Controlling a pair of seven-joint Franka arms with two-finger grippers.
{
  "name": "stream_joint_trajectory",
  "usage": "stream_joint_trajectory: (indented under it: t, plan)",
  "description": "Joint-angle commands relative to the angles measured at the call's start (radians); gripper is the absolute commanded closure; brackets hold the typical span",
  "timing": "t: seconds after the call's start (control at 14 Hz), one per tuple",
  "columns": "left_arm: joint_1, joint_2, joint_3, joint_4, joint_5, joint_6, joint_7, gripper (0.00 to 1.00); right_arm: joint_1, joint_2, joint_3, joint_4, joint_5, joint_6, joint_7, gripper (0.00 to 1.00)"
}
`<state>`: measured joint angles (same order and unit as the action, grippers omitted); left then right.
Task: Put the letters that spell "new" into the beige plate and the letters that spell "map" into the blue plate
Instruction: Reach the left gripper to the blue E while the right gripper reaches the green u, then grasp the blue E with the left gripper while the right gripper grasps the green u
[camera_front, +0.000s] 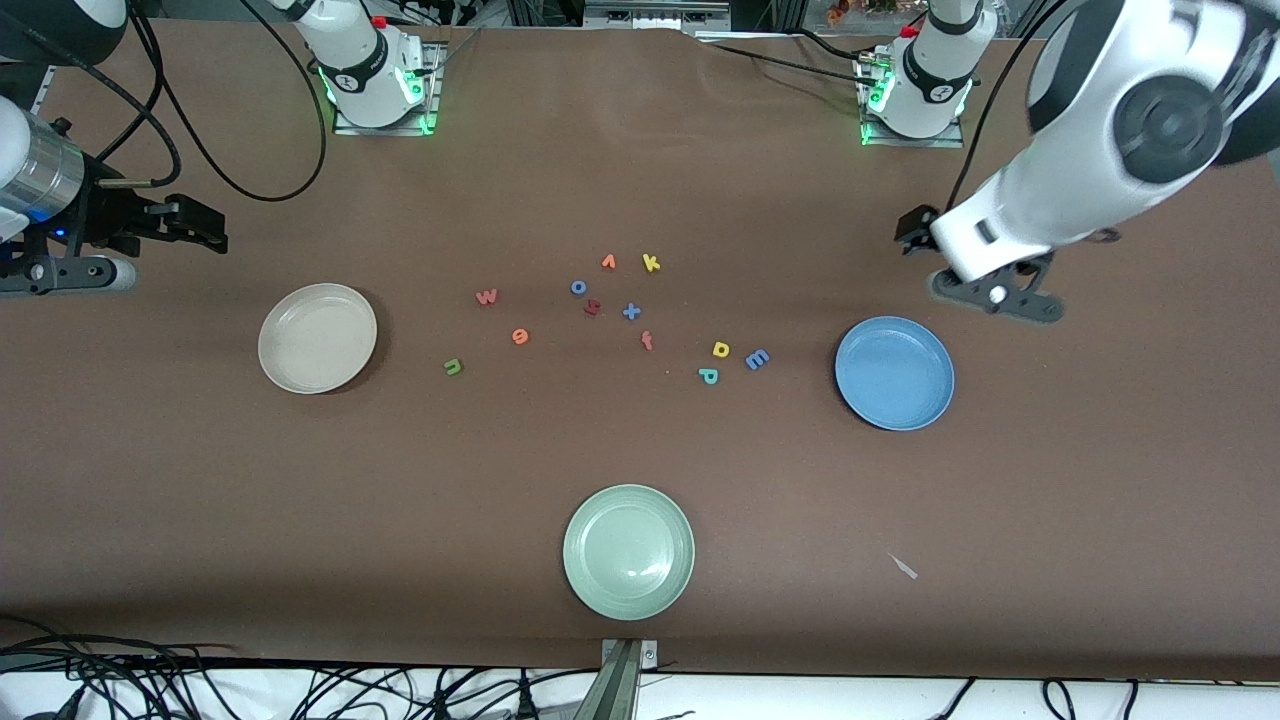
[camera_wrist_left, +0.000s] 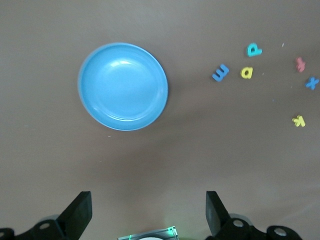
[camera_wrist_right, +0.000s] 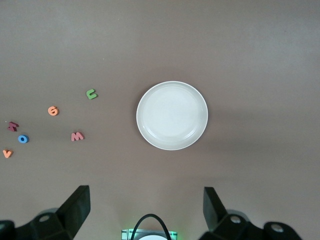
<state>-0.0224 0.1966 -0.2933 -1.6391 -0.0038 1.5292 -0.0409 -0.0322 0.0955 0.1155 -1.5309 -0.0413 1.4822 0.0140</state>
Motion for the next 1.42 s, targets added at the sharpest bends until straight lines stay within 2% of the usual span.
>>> stream_joint_trajectory:
  t: [0.0, 0.14, 0.36, 0.57, 0.71, 0.78, 1.0, 1.14, 1.35]
  plan:
    - [0.001, 0.099, -0.058, 0.045, 0.002, -0.004, 0.03, 0.0, 0.0, -0.008, 0.0, -0.011, 0.02, 0.02, 0.0, 0.0]
    - [-0.007, 0.156, -0.098, 0.05, 0.01, 0.024, 0.03, 0.0, 0.006, 0.0, 0.004, -0.003, 0.017, 0.02, 0.0, 0.0]
    - [-0.042, 0.256, -0.101, 0.047, 0.018, 0.195, 0.032, 0.0, 0.041, 0.029, 0.004, -0.002, 0.015, 0.053, -0.003, 0.0]
    - [-0.088, 0.331, -0.101, 0.03, 0.054, 0.303, 0.154, 0.0, 0.112, 0.136, 0.003, 0.014, -0.005, 0.087, -0.035, 0.0]
    - [-0.123, 0.383, -0.101, 0.027, 0.149, 0.353, 0.165, 0.0, 0.158, 0.202, 0.003, 0.029, -0.014, 0.09, -0.028, 0.0]
    - [-0.14, 0.414, -0.101, 0.016, 0.192, 0.389, 0.164, 0.0, 0.173, 0.228, 0.003, 0.028, -0.012, 0.113, -0.022, 0.0]
    - [-0.145, 0.437, -0.101, -0.092, 0.2, 0.604, 0.164, 0.0, 0.221, 0.309, 0.003, 0.008, -0.008, 0.254, -0.02, 0.0]
    - [-0.14, 0.457, -0.099, -0.134, 0.202, 0.695, 0.164, 0.0, 0.238, 0.332, 0.003, -0.046, -0.011, 0.334, -0.02, 0.0]
    - [-0.145, 0.484, -0.099, -0.145, 0.243, 0.741, 0.162, 0.0, 0.241, 0.273, 0.003, -0.287, -0.015, 0.603, -0.022, 0.0]
